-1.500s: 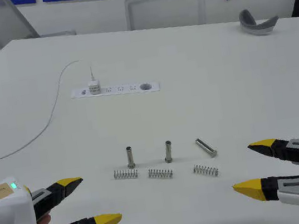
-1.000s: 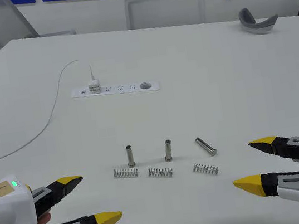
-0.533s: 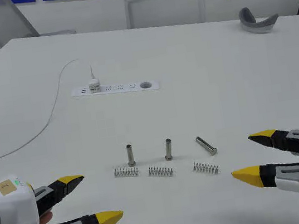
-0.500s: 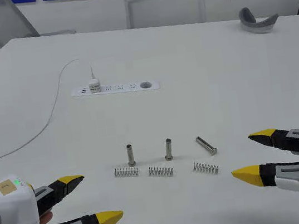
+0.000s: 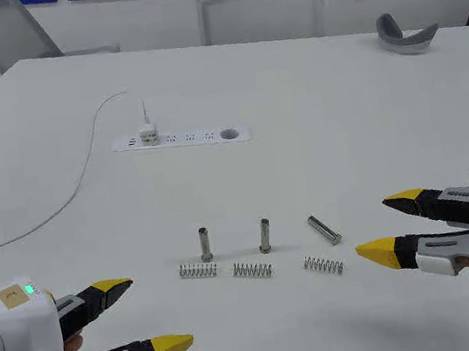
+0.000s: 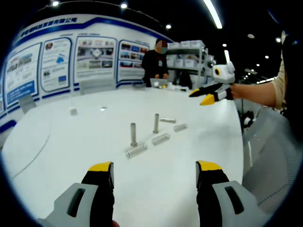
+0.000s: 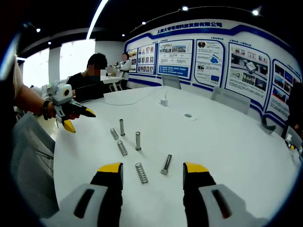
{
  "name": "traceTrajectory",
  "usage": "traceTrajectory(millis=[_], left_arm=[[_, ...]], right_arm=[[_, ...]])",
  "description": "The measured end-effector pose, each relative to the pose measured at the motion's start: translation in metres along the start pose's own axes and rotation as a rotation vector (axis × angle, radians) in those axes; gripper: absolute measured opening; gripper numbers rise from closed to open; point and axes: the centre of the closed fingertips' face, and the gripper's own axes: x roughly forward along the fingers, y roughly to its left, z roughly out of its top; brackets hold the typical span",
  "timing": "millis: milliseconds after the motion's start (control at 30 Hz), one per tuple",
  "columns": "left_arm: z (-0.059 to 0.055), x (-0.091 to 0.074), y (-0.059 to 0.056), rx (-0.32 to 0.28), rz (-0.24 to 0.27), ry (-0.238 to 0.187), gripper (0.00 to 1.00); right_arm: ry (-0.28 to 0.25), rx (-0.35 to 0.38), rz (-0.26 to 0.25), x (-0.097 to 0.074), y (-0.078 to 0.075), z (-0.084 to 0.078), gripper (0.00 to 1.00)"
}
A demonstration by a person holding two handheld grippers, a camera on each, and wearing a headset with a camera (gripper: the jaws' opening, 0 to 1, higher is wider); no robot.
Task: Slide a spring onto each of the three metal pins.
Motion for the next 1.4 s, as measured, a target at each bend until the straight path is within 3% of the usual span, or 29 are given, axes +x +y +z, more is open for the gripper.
traceTrajectory(millis=[533, 833, 1400], left_arm=[[-0.001, 0.001, -0.002, 0.004, 0.000, 0.009, 0.71], [-0.003, 0.001, -0.001, 0.001, 0.006, 0.013, 0.71], [-0.012, 0.002, 0.001, -0.009, 0.003, 0.028, 0.71]], right_arm=[[0.082, 0.019, -0.046, 0.041, -0.024, 0.005, 0.40], [0.145, 0.055, -0.070, 0.066, -0.037, -0.004, 0.32], [0.290, 0.116, -0.087, 0.110, -0.037, -0.029, 0.22]])
